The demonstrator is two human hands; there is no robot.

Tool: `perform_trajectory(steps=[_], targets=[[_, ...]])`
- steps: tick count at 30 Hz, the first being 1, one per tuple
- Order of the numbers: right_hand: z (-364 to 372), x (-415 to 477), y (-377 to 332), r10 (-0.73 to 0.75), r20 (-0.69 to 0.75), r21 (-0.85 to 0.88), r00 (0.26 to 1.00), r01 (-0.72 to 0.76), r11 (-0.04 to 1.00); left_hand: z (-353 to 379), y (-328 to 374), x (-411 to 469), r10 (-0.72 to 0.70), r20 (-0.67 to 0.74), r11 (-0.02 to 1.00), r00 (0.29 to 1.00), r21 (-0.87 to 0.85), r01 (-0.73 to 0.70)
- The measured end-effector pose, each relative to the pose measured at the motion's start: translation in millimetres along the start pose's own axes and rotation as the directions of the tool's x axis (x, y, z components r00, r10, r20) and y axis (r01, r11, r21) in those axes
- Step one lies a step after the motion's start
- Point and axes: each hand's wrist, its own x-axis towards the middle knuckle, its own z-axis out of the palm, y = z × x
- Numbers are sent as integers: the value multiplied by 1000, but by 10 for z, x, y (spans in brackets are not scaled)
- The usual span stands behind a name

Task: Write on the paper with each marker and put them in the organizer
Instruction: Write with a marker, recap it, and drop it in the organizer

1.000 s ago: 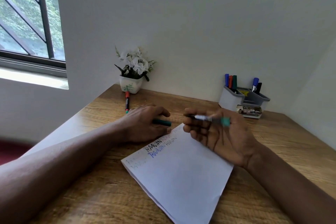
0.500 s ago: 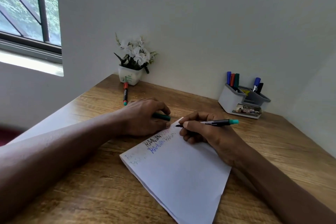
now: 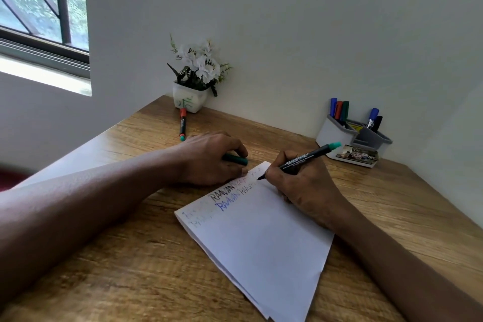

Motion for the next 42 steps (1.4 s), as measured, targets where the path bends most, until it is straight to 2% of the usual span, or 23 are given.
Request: perform_trajectory(steps=[2, 9, 17, 21, 27, 37, 42], targets=[[-3, 3, 0, -26, 4, -38, 1000, 26, 999, 3, -1, -1, 1, -3, 1000, 1000, 5, -1], [2, 28, 27, -6, -19, 15, 1000, 6, 1000, -2, 1, -7, 7, 11, 1000, 1000, 2, -7], [-7, 13, 37, -43, 44, -12, 998, 44, 999, -2, -2, -1, 10, 15, 1000, 1000, 2, -10], [-1, 34, 57, -41, -18, -13, 999, 41, 999, -4, 8, -3, 9, 19, 1000, 1000, 3, -9], [-1, 25, 53, -46, 2, -29, 999, 46, 999, -13, 17, -8, 6, 24, 1000, 1000, 1, -6], [5, 28, 57, -8, -66, 17, 998, 9, 1000, -22, 17, -3, 5, 42, 1000, 999, 7, -6], [16, 31, 54, -29, -46, -41, 999, 27, 999, -24, 22, -7, 1, 40, 1000, 999, 10, -2]])
